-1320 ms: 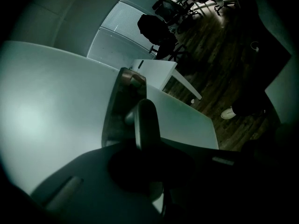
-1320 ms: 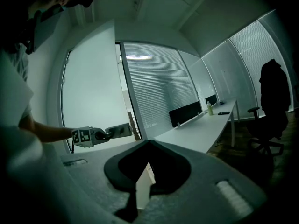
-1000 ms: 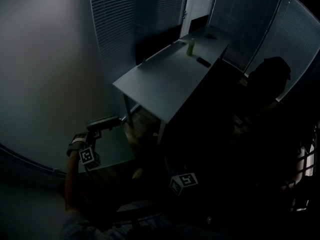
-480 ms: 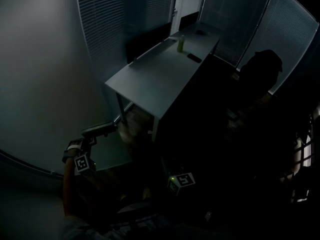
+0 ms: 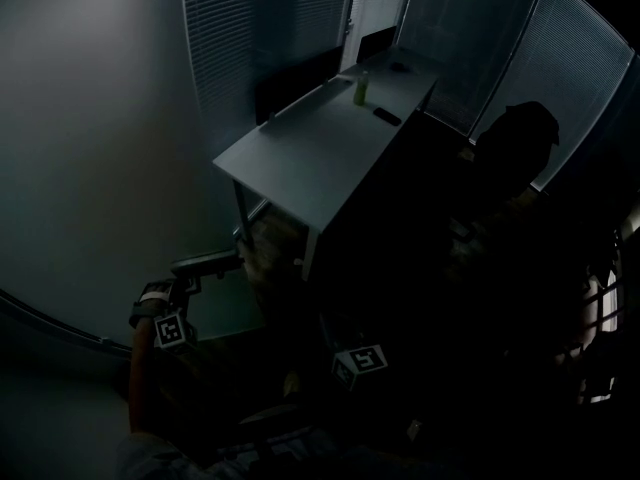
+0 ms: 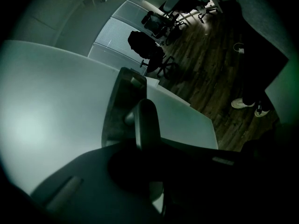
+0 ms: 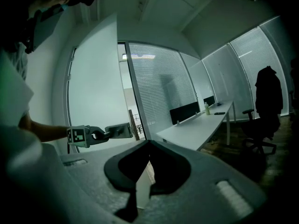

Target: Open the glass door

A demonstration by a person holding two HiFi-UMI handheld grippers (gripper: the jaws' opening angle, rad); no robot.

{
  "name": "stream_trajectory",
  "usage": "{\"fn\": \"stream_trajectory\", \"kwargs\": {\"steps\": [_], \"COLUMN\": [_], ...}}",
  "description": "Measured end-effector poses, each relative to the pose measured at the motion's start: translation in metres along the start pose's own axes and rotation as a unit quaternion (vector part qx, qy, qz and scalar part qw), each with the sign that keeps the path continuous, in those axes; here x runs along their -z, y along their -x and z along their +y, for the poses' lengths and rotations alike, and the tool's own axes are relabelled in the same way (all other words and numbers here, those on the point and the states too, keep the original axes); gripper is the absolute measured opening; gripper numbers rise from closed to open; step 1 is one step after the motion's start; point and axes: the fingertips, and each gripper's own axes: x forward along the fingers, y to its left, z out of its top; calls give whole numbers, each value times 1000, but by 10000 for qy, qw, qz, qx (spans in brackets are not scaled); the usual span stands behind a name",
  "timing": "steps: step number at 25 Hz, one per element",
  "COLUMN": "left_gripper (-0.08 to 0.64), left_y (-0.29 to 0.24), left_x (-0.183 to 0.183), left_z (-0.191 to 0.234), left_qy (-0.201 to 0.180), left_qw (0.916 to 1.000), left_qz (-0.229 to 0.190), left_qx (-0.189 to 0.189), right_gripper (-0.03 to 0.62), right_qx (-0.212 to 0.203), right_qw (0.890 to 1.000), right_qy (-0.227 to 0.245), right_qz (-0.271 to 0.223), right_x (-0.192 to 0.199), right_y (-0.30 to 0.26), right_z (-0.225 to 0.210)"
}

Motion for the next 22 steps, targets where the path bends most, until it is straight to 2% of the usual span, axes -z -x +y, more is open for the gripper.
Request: {"fn": "stream_trajectory", "kwargs": {"steps": [22], "left_gripper": [6], "left_y": [59], "left_x": [-17], "left_z": [-45], "left_qy": [-324], "left_qw": [9982], "left_qz": [-509], "left_qx": [33], "right_gripper": [2], "right_qx": [554], "right_qw": [9984], "right_qy": [-37], "right_qz": [-112], "right_x": [24], "right_y": [68], "right_z": [51]}}
